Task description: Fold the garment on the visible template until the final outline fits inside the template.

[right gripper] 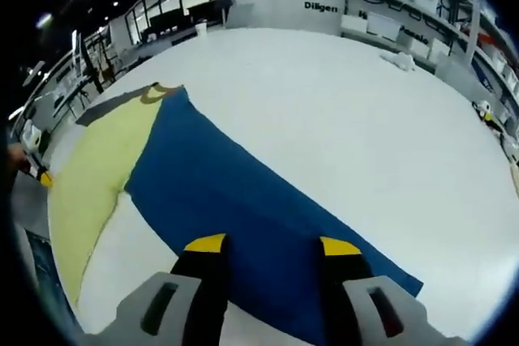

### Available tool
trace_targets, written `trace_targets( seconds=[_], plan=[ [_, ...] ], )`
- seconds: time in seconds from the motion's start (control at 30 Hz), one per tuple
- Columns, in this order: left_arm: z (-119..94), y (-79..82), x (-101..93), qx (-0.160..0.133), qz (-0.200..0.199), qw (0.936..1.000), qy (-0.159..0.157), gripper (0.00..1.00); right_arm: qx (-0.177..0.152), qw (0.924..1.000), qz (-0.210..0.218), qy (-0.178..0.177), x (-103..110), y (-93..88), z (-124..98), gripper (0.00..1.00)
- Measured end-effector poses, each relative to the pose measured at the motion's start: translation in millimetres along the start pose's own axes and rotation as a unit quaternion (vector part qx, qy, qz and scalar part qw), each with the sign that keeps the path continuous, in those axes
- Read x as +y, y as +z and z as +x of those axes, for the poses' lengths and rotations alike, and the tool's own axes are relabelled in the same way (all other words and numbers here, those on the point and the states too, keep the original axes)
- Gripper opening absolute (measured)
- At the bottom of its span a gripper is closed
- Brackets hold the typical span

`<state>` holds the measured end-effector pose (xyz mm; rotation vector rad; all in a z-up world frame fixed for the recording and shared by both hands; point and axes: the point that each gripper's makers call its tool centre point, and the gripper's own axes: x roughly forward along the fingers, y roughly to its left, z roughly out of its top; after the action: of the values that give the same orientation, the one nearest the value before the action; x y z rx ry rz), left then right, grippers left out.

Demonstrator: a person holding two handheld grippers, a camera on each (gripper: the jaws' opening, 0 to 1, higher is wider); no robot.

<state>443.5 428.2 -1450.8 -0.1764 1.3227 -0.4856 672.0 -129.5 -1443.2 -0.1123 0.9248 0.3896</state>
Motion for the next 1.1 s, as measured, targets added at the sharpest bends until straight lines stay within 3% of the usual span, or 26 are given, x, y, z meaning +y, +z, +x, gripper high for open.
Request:
trace_targets(
  seconds=[0.1, 0.2, 0.23, 0.27, 0.3, 0.4, 0.47, 0.77, 0.83, 1.1],
  plan=[
    [-3, 2.4, -1.2, -0.006, -0.002, 1.0000, -0.004, 0.08, -0.012, 0.9998, 0.010, -0.008, -1, 3.4, -7, 0.43],
    [-15, 19.2, 1.9, -0.038, -0.012, 0.9992, -0.004, 0.08, 0.006, 0.9997, 0.022, -0.009, -4, -13.1, -6, 0.45],
    [-19, 26.7, 3.2, -0.052, -0.012, 0.9986, -0.005, 0.06, -0.011, 0.9994, -0.030, -0.015, -11, -10.3, -9, 0.42],
    [-24, 35.9, 9.1, -0.067, -0.013, 0.9977, 0.002, 0.03, -0.004, 0.9997, 0.008, -0.021, -8, -16.6, -11, 0.40],
    [-29, 42.5, 16.5, -0.079, -0.019, 0.9966, 0.015, 0.03, -0.001, 0.9996, 0.014, -0.023, -10, -17.3, -12, 0.40],
    [-42, 67.4, 34.6, -0.119, -0.024, 0.9921, 0.031, 0.08, 0.001, 0.9995, 0.016, -0.025, -9, -18.2, -13, 0.42],
    [-47, 78.2, 47.7, -0.129, -0.021, 0.9904, 0.045, 0.16, 0.005, 0.9995, 0.018, -0.025, -4, -16.5, -14, 0.44],
    [-72, 157.9, 132.2, -0.209, -0.024, 0.9666, 0.147, 0.28, -0.015, 0.9997, -0.002, -0.017, 20, 6.0, -15, 0.48],
    [-76, 170.7, 147.6, -0.215, -0.022, 0.9620, 0.167, 0.29, -0.020, 0.9997, -0.006, -0.015, 24, 11.1, -15, 0.48],
    [-67, 204.1, 179.1, -0.205, -0.007, 0.9585, 0.198, 0.35, -0.043, 0.9984, -0.036, 0.007, 50, 27.7, -5, 0.52]
  ],
)
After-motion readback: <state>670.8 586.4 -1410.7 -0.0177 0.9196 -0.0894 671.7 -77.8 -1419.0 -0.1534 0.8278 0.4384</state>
